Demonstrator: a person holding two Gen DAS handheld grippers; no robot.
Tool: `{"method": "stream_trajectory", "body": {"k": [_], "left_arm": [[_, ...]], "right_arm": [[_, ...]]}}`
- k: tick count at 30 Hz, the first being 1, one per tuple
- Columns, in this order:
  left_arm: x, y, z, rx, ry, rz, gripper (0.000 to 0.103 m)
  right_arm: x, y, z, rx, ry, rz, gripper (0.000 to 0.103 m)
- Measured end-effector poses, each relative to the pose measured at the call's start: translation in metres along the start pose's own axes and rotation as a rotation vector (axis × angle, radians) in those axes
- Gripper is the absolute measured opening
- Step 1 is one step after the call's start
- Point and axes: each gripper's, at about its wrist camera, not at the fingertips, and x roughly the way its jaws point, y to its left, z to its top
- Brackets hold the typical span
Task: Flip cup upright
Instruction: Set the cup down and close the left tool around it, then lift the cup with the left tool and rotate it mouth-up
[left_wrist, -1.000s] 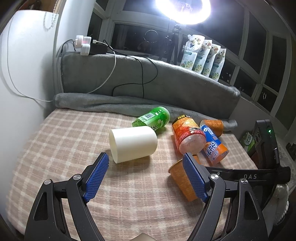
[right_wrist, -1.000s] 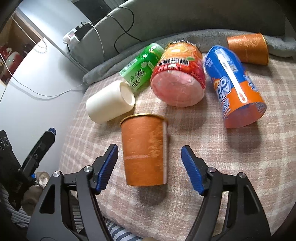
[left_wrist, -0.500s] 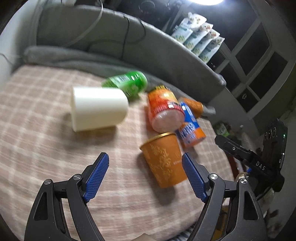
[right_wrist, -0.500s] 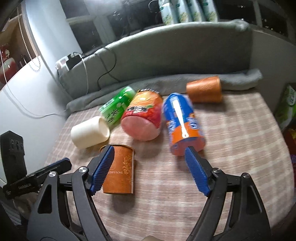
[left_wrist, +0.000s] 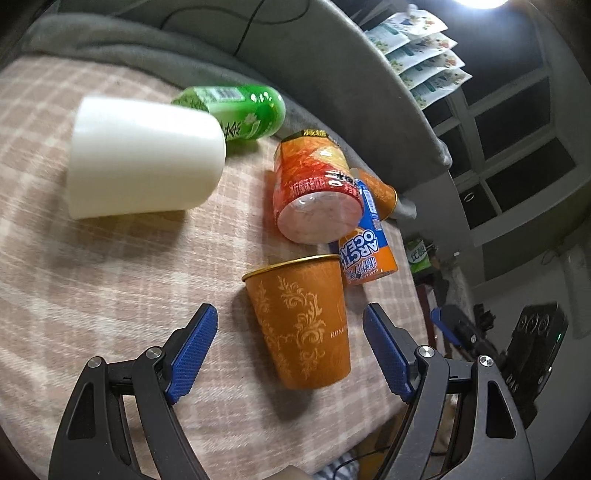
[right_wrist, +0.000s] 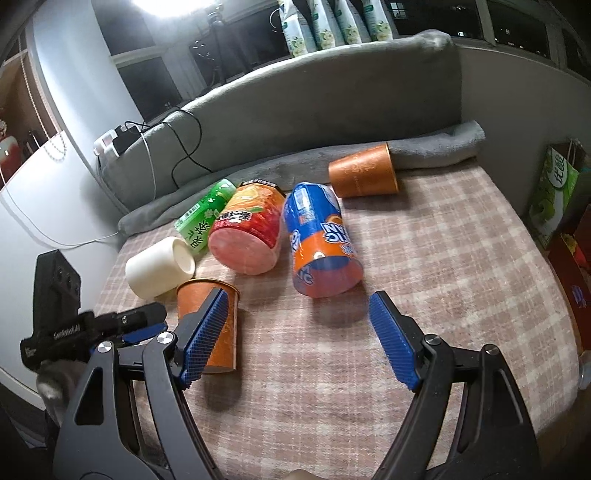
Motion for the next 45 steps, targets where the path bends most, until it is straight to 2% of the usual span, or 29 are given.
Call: {"method": "stream_trajectory", "body": {"k": [11, 23, 35, 45], "left_arm": [[0.022, 0.009, 0.01, -0.066, 0.053, -0.024, 0.08], [0.035, 0.01, 0.014, -0.086, 0.074, -0.025, 0.079], [0.038, 0.005, 0.016, -0.066, 0.078, -0.032, 0.068], [0.03, -0.006, 0.014, -0.013, 0.041, -0.007, 0.067]], "right_arm": [[0.001, -0.006, -0.003, 0.014, -0.002, -0.02, 0.081], [0.001, -0.012, -0.002, 0.028, -0.006, -0.033, 0.081], [0.0, -0.019, -0.002, 0.044, -0.01, -0.044, 0.081], [-0.001, -0.02, -0.002, 0.048, -0.009, -0.047, 0.081]]}}
